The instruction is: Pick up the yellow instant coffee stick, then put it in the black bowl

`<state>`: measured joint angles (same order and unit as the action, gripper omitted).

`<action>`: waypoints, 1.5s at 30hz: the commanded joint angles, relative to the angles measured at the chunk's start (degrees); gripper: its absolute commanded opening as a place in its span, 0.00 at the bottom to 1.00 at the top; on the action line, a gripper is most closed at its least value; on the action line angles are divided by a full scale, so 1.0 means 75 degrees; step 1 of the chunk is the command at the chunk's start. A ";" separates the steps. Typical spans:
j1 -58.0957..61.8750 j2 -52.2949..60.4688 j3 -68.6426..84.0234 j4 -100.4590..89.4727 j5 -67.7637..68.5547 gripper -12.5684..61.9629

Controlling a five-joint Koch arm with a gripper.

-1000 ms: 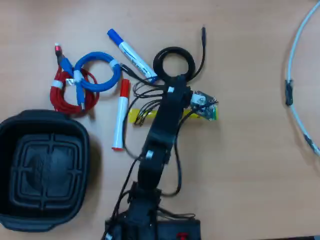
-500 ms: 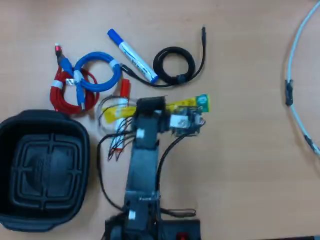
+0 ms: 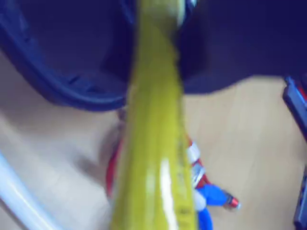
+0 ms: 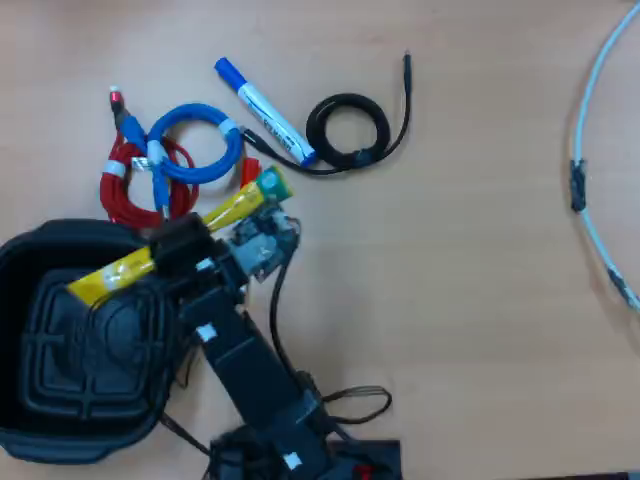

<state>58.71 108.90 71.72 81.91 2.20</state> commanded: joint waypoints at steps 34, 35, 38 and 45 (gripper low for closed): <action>-0.5121 -0.2004 0.3469 -0.6738 0.1219 0.09; -0.5203 -0.2004 0.3562 -0.6785 0.1219 0.09; -0.5297 -0.2004 0.3902 -0.6961 0.1230 0.08; -0.5742 -0.2250 0.4887 -0.7547 0.1230 0.09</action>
<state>16.61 91.93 110.21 31.90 10.46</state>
